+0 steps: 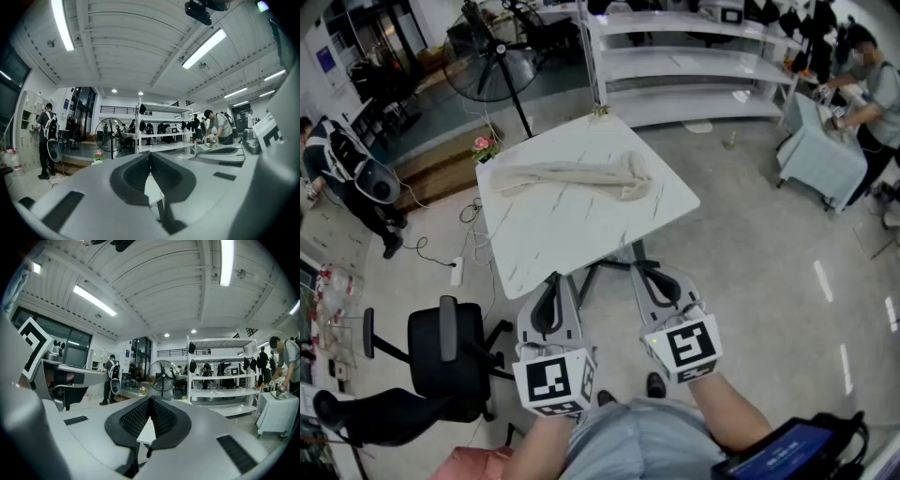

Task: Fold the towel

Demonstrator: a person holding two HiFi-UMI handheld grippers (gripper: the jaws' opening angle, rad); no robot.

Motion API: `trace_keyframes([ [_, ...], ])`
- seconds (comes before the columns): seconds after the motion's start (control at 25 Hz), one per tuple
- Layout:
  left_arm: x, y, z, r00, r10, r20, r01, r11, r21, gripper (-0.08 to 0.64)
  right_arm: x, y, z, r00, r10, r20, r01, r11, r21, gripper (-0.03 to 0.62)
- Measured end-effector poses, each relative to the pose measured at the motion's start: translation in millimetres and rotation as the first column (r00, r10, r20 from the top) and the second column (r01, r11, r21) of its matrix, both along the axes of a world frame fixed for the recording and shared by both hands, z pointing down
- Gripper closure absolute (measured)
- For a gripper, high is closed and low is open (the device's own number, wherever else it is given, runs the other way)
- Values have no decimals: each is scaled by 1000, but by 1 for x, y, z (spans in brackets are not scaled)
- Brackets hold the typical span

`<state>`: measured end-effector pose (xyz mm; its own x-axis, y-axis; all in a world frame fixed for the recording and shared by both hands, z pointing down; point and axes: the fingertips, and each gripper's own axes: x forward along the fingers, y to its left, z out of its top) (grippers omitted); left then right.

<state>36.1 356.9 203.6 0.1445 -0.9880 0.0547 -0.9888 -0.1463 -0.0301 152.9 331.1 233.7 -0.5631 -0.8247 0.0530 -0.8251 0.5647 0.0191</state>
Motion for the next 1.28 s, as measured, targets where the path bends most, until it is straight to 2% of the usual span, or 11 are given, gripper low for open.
trace_keyframes([
  [0.2,16,1,6,1000,16,-5,-16,1000,-10,552,16,1,7,1000,15,-2,-15,1000,1,580],
  [0.32,28,1,11,1000,13,5,-13,1000,-24,552,31,-1,8,999,25,38,-25,1000,-15,577],
  [0.48,45,-3,17,1000,4,15,-4,999,-45,552,44,-6,14,1000,-4,24,4,1000,-17,555],
  [0.8,77,-13,40,999,-16,36,19,995,-99,552,67,-25,46,998,-57,19,58,994,-91,572],
  [1.04,58,-32,59,998,-55,27,58,990,-129,552,49,-48,62,995,-99,3,99,988,-115,577],
  [1.28,28,-78,70,996,-88,-8,87,989,-122,551,25,-98,68,993,-119,-27,115,988,-101,577],
])
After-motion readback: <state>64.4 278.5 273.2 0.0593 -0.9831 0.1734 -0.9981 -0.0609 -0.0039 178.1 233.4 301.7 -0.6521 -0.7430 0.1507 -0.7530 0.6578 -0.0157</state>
